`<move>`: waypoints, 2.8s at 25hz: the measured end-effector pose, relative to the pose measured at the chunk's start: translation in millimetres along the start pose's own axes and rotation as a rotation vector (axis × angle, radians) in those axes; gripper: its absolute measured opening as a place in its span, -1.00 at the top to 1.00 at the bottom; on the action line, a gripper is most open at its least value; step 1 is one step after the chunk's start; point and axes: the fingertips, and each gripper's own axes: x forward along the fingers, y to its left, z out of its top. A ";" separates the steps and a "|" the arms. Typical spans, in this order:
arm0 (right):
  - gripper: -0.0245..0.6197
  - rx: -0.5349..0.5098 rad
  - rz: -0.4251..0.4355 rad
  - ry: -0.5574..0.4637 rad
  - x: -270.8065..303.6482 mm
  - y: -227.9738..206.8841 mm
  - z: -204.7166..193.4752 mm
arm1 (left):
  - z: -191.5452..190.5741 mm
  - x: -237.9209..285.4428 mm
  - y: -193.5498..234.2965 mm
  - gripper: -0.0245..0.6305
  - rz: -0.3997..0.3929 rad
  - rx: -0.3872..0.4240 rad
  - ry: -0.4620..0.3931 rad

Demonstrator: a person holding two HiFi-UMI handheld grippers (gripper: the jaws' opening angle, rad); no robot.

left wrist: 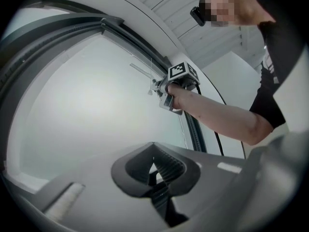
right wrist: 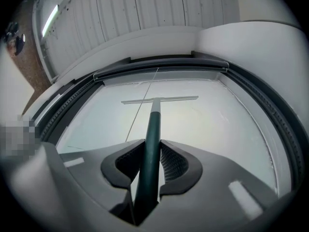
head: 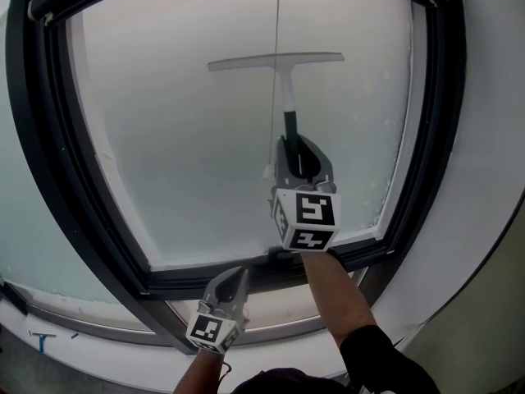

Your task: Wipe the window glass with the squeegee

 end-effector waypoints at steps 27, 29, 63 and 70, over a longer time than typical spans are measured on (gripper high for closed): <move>0.63 0.019 -0.029 0.076 -20.7 43.3 -41.3 | 5.0 -32.0 15.4 0.93 -0.026 -0.026 0.035; 0.63 0.024 -0.031 0.089 -25.0 45.3 -47.2 | 4.1 -34.5 14.5 0.93 -0.028 -0.033 0.039; 0.63 0.047 -0.050 0.259 -104.8 47.9 -134.6 | -28.3 -56.1 -10.3 0.93 -0.058 -0.088 0.109; 0.63 0.046 -0.055 0.307 -129.5 48.3 -157.9 | -38.3 -62.7 -20.6 0.93 -0.078 -0.090 0.137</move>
